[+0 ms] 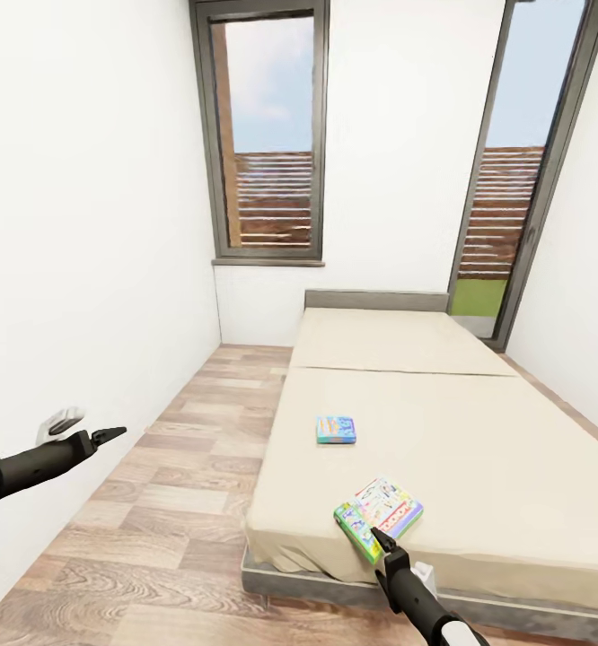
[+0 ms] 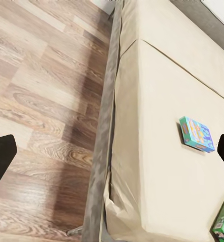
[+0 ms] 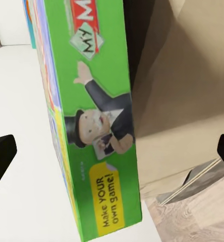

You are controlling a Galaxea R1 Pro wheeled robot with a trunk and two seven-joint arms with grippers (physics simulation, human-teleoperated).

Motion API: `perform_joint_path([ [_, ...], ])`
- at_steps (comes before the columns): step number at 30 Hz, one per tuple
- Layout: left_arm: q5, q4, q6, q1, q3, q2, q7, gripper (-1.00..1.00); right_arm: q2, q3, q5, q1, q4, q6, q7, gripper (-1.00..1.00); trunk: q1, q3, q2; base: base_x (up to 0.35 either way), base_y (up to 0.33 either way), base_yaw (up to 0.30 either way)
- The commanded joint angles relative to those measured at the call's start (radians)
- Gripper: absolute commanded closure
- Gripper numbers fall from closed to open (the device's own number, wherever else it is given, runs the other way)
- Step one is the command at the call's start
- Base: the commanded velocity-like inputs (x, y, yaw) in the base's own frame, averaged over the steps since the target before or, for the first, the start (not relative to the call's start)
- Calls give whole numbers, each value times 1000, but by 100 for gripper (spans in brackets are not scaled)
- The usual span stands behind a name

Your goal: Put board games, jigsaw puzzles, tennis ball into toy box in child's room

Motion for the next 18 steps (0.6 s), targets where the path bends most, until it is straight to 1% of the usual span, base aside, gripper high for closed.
perform_joint_path([
  [1, 0, 0, 8, -1, 1, 0, -3, -100, 1, -6, -6, -1, -1, 9, 0, -100, 0, -1, 0, 164, 72, 0],
  [7, 0, 0, 7, -1, 1, 0, -3, -100, 1, -6, -6, -1, -1, 9, -3, -100, 0, -1, 0, 96, 35, 0],
  [18, 0, 0, 7, -1, 1, 0, -3, -100, 1, -6, -6, -1, -1, 9, -6, -100, 0, -1, 0, 14, 5, 0],
])
